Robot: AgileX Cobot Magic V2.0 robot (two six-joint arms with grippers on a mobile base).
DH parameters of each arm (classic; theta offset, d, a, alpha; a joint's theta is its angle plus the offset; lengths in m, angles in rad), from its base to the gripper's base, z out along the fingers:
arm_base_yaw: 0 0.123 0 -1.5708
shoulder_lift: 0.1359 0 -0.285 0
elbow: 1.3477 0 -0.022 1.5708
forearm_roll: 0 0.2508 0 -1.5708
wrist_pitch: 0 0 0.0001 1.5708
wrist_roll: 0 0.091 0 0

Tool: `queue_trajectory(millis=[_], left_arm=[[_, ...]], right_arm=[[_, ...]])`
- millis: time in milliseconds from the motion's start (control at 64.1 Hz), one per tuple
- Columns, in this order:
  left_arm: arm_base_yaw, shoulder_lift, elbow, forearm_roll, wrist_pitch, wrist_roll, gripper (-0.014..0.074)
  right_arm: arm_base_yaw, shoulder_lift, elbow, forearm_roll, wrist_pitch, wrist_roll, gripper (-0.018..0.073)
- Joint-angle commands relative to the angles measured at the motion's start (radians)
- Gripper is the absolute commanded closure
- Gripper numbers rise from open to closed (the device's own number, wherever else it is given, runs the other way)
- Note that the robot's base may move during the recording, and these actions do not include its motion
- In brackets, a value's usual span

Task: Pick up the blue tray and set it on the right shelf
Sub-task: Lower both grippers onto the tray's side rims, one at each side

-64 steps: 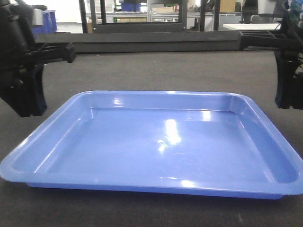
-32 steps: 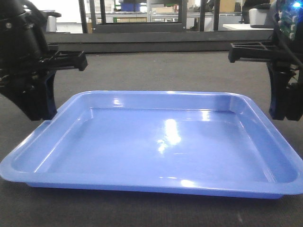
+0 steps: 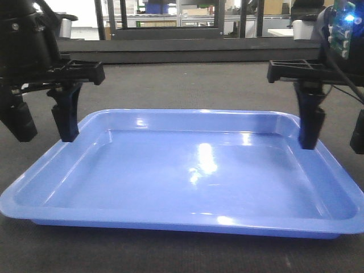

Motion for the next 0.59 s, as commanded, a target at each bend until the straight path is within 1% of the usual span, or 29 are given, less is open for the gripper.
queue_trajectory(millis=[0,109,296,499,577], left_arm=[[-0.006,-0.015,-0.033,-0.001,-0.009,-0.008,0.0288],[-0.006,0.014,-0.033,-0.004,-0.003,-0.008,0.0288],[-0.006,0.019,-0.033,-0.015,-0.063,-0.008,0.0288],[-0.006,0.022,-0.033,-0.015,-0.059,-0.008,0.0288],[-0.006,0.034,-0.033,-0.031,-0.047,-0.008,0.0288]], right_arm=[[-0.002,-0.028,-0.021,0.024,-0.051,-0.010,0.0034],[-0.002,-0.019,-0.021,0.024,-0.054,0.004,0.0034],[-0.002,-0.014,0.012,0.024,-0.083,0.029,0.0034],[-0.002,0.008,0.035,0.024,-0.090,0.033,0.0034],[-0.002,0.009,0.035,0.024,-0.091,0.033,0.0034]])
